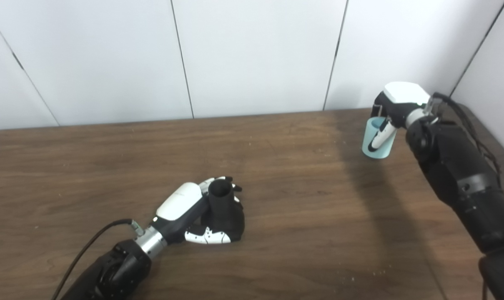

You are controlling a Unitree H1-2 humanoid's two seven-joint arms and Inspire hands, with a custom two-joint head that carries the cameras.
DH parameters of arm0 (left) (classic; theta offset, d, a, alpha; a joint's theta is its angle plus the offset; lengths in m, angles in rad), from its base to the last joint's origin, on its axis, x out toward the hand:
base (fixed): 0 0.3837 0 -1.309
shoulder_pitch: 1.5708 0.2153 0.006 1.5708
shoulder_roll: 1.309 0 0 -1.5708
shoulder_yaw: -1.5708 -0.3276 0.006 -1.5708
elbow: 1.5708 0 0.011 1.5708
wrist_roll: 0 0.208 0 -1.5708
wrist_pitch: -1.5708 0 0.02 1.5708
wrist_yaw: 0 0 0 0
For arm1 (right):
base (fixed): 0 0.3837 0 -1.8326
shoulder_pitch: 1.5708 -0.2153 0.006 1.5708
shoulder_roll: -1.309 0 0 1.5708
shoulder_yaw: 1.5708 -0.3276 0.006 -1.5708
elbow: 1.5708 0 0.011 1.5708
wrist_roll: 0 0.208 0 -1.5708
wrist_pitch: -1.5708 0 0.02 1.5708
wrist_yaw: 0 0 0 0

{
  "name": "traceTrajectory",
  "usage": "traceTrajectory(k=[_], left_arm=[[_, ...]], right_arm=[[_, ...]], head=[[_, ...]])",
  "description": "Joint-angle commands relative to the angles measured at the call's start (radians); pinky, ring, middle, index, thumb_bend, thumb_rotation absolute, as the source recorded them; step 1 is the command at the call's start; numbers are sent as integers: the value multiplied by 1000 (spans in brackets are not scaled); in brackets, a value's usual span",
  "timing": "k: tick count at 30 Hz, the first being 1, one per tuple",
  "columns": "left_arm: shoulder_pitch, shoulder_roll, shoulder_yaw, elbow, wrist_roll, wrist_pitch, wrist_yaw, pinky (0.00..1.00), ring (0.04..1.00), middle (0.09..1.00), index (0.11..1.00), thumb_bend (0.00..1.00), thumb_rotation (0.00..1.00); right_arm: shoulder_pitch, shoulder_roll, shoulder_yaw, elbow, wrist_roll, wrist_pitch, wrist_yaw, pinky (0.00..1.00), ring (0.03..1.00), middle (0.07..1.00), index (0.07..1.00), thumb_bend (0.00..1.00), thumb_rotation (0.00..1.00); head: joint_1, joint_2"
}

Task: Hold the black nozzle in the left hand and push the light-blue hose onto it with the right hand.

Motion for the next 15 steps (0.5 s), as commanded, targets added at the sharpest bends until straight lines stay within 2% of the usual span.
traceTrajectory(k=[1, 8, 12, 15], left_arm=[[65, 9, -19, 35, 14, 9, -22, 946, 945, 846, 540, 500, 695], [63, 7, -26, 41, 24, 7, -20, 951, 945, 847, 539, 496, 693], [61, 10, -24, 32, 18, 10, -29, 952, 945, 847, 537, 496, 691], [61, 10, -24, 35, 14, 7, -29, 951, 945, 847, 527, 495, 687]], right_arm=[[-38, -36, -8, -24, -8, 7, 7, 116, 200, 470, 487, 530, 0], [-32, -37, -17, -47, 0, -2, 7, 106, 186, 469, 487, 531, 0], [-32, -34, -7, -210, -19, 32, 92, 111, 195, 470, 487, 531, 0], [-27, -32, -20, -374, 5, 8, 145, 128, 208, 471, 486, 532, 0]], head=[[0, 1], [1, 4], [4, 10], [2, 7]])
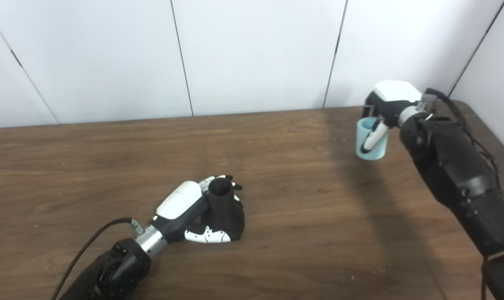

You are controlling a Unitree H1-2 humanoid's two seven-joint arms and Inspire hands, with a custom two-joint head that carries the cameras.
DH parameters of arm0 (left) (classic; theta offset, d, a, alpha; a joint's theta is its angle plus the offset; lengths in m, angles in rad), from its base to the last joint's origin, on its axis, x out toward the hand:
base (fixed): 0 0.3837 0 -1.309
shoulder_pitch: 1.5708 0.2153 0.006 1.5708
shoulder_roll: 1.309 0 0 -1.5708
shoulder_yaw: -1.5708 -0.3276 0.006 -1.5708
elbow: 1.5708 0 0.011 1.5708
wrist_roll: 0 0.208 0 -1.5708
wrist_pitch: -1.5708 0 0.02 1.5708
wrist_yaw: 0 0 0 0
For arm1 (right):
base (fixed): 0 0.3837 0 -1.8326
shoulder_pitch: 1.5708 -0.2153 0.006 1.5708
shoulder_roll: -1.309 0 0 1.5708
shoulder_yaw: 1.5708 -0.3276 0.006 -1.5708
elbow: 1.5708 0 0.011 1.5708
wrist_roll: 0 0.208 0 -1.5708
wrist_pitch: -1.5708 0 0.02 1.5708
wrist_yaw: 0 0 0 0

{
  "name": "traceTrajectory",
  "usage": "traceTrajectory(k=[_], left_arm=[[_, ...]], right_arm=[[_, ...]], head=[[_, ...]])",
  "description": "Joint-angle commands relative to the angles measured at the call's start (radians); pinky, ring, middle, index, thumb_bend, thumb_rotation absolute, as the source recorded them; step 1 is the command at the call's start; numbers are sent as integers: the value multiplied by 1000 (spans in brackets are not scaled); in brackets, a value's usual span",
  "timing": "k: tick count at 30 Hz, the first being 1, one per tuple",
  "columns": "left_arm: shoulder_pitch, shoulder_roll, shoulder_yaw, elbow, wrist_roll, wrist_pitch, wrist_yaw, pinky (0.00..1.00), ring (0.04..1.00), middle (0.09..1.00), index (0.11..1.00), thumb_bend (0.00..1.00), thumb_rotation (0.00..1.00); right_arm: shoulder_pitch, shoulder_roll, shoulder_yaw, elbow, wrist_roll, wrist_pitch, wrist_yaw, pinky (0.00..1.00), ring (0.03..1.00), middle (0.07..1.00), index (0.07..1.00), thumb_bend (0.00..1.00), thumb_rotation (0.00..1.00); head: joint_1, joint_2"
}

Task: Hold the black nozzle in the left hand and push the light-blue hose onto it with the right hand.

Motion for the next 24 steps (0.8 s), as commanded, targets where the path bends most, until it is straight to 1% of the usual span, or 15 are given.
traceTrajectory(k=[1, 4, 7, 9, 12, 17, 21, 23, 24], left_arm=[[58, 7, -23, 43, 15, 6, -26, 951, 945, 847, 521, 494, 684], [58, 3, -26, 49, 18, 3, -22, 951, 944, 847, 516, 492, 680], [56, -3, -29, 55, 22, 2, -19, 951, 944, 847, 514, 490, 678], [55, -6, -31, 52, 21, 4, -20, 952, 945, 847, 517, 490, 678], [55, -13, -33, 42, 22, 14, -26, 953, 946, 847, 522, 490, 678], [56, -20, -32, 34, 25, 23, -28, 953, 946, 846, 535, 490, 678], [59, -27, -30, 33, 29, 30, -25, 951, 945, 845, 514, 493, 676], [60, -29, -31, 31, 31, 33, -24, 951, 945, 844, 511, 496, 676], [60, -30, -31, 30, 32, 34, -23, 951, 945, 844, 511, 497, 676]], right_arm=[[-63, -29, -28, -104, 13, -26, 11, 143, 224, 472, 485, 532, 0], [-67, -17, -41, -214, 43, -52, 41, 170, 249, 473, 485, 531, 0], [-77, 8, -55, -328, 80, -70, 67, 185, 260, 473, 484, 529, 0], [-83, 27, -61, -391, 96, -79, 76, 168, 243, 472, 483, 528, 0], [-92, 81, -67, -503, 122, -86, 80, 126, 205, 471, 482, 529, 0], [-80, 142, -76, -573, 132, -108, 79, 135, 216, 473, 483, 528, 0], [-46, 196, -59, -622, 145, -120, 92, 153, 233, 475, 483, 529, 0], [-38, 209, -50, -630, 150, -118, 112, 157, 244, 425, 515, 522, 0], [-35, 215, -46, -636, 150, -111, 128, 159, 248, 419, 519, 521, 0]], head=[[-2, 1], [-1, 0], [2, -4], [8, -3], [20, 1], [29, 1], [40, 8], [42, 10], [43, 9]])
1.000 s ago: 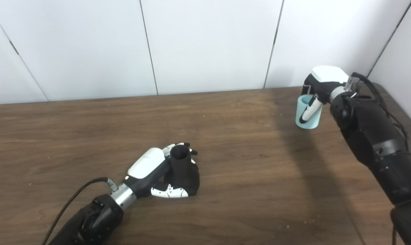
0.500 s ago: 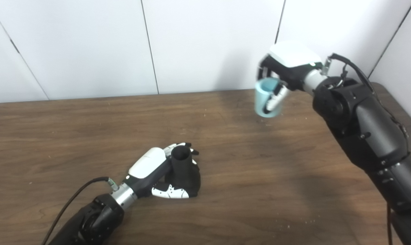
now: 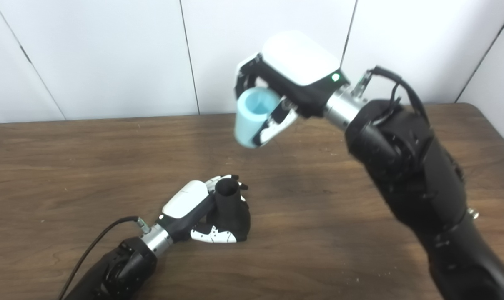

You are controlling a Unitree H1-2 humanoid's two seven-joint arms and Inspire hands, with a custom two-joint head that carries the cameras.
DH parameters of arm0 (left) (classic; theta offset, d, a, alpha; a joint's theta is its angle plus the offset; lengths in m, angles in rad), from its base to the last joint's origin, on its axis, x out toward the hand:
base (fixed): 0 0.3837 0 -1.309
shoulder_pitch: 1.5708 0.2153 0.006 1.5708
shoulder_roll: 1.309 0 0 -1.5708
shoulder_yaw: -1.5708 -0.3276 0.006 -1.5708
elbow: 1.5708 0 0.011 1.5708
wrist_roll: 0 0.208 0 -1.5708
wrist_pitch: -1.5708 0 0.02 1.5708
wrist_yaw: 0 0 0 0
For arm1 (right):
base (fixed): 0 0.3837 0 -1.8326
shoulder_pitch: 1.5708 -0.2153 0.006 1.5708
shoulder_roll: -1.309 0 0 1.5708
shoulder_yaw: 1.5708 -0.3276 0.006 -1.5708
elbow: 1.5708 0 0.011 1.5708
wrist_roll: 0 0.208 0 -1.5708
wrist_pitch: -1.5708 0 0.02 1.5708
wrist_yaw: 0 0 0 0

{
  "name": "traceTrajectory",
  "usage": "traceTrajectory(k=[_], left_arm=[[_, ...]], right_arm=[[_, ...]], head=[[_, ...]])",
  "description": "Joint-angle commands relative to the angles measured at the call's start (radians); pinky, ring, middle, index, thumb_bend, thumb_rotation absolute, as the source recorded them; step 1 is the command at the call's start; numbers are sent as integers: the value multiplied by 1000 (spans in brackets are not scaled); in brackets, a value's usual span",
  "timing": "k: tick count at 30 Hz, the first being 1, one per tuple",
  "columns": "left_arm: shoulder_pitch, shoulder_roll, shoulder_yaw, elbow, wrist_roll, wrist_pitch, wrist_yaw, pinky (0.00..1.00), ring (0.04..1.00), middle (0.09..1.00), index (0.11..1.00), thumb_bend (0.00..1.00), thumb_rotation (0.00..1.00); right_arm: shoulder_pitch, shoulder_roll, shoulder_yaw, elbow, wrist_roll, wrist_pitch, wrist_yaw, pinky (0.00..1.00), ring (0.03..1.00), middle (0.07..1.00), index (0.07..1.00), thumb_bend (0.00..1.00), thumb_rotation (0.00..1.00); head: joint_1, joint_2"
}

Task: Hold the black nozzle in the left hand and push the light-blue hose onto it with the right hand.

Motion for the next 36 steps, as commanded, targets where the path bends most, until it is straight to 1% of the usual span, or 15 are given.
traceTrajectory(k=[1, 4, 5, 8, 12, 20, 23, 24, 25, 30, 33, 34, 36], left_arm=[[62, -6, -26, 35, 25, 13, -11, 952, 945, 844, 511, 497, 676], [62, -6, -27, 37, 29, 15, -8, 956, 945, 844, 521, 499, 677], [62, -7, -27, 37, 31, 16, -7, 957, 945, 844, 530, 501, 679], [61, -7, -27, 37, 34, 16, -4, 958, 945, 844, 540, 506, 683], [60, -7, -28, 38, 39, 19, -3, 958, 945, 845, 538, 507, 684], [63, -6, -30, 29, 37, 23, -9, 959, 945, 845, 529, 507, 684], [63, -5, -30, 31, 33, 20, -9, 956, 945, 845, 527, 507, 683], [63, -5, -30, 31, 33, 19, -10, 955, 945, 845, 526, 506, 683], [63, -5, -30, 31, 32, 19, -10, 954, 945, 845, 526, 506, 683], [63, -5, -29, 36, 28, 16, -9, 949, 945, 845, 521, 506, 682], [64, -7, -31, 38, 28, 16, -9, 942, 945, 845, 521, 506, 682], [64, -8, -32, 39, 29, 15, -9, 938, 945, 845, 521, 506, 682], [65, -9, -33, 39, 28, 17, -11, 935, 945, 845, 523, 506, 682]], right_arm=[[-35, 0, -10, -32, 6, 9, 25, 161, 251, 414, 521, 521, 0], [-34, 15, -8, -44, 8, 28, 61, 162, 250, 406, 521, 520, 0], [-35, 20, -8, -48, 13, 36, 73, 156, 243, 446, 498, 525, 0], [-37, 34, -6, -60, 23, 53, 100, 143, 228, 470, 485, 529, 0], [-42, 42, -2, -73, 25, 74, 136, 142, 227, 472, 483, 529, 0], [-43, 58, -1, -96, 33, 139, 190, 146, 234, 472, 483, 529, 0], [-41, 63, 2, -93, 29, 137, 191, 165, 254, 473, 483, 529, 0], [-42, 64, 2, -92, 29, 138, 191, 172, 262, 434, 506, 524, 0], [-42, 64, 1, -91, 30, 138, 191, 174, 265, 421, 514, 522, 0], [-38, 72, -6, -89, 45, 160, 189, 177, 264, 407, 523, 520, 0], [-29, 75, -11, -88, 56, 161, 176, 177, 263, 407, 523, 520, 0], [-26, 77, -14, -88, 60, 159, 170, 177, 263, 440, 503, 524, 0], [-12, 86, -23, -86, 62, 128, 135, 169, 255, 467, 487, 528, 0]], head=[[0, 0], [2, -1], [3, 0], [2, 1], [0, 3], [-2, 4], [1, 6], [1, 6], [1, 6], [8, 5], [11, 7], [11, 7], [12, 8]])
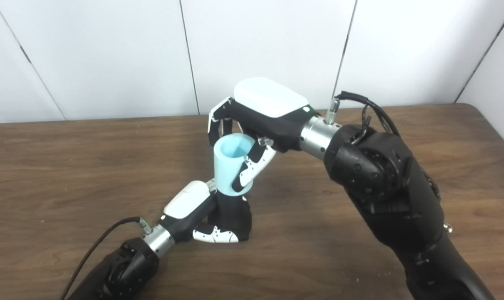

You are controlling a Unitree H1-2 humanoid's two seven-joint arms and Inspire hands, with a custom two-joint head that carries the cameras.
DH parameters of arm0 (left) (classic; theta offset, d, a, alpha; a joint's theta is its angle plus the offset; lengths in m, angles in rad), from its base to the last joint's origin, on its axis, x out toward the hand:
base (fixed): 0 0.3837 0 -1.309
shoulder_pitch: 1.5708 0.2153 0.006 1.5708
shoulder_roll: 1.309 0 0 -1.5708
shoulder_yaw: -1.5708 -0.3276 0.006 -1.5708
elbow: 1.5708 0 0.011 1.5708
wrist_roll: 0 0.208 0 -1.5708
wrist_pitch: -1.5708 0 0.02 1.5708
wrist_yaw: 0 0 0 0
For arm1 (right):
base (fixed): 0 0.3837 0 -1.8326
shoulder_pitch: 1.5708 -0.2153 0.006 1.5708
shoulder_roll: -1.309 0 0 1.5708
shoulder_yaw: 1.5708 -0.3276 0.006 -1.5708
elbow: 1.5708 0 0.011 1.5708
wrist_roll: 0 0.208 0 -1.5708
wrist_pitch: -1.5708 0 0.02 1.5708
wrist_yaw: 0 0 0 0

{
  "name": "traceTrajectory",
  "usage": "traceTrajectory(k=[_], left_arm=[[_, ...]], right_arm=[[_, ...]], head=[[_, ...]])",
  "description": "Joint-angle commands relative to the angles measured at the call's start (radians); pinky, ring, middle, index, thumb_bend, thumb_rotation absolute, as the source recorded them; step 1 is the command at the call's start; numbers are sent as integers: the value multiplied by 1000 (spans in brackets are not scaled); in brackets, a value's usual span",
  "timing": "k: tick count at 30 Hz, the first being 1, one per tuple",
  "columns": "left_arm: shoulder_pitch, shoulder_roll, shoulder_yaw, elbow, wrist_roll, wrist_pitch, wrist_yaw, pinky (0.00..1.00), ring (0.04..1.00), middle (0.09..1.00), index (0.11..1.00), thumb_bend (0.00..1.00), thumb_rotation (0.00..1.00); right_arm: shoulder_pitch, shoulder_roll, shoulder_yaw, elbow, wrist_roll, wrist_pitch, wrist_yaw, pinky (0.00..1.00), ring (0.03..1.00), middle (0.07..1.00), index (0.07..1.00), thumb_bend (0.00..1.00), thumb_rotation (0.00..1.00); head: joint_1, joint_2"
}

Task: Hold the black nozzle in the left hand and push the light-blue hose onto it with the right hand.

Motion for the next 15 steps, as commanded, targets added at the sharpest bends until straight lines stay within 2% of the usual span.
traceTrajectory(k=[1, 3, 5, 7, 15], left_arm=[[62, -4, -29, 45, 12, 5, -19, 935, 945, 845, 523, 506, 682], [63, -4, -28, 45, 10, 7, -22, 935, 945, 845, 523, 500, 679], [64, -4, -28, 43, 10, 10, -23, 936, 945, 846, 524, 499, 676], [64, -4, -28, 40, 10, 12, -26, 938, 946, 847, 524, 500, 674], [65, -3, -28, 33, 9, 19, -32, 940, 946, 847, 524, 502, 674]], right_arm=[[-19, 11, -29, -24, 1, -44, -76, 165, 249, 470, 485, 529, 0], [-8, 17, -30, -20, -4, -76, -109, 160, 245, 473, 483, 529, 0], [2, 19, -29, -12, -3, -99, -126, 164, 250, 425, 513, 523, 0], [10, 19, -28, -4, 0, -110, -130, 186, 271, 418, 523, 522, 0], [41, 25, -32, 1, 33, -85, -122, 237, 319, 424, 525, 522, 0]], head=[[-1, 1], [-1, 1], [0, 2], [1, 2], [0, 6]])
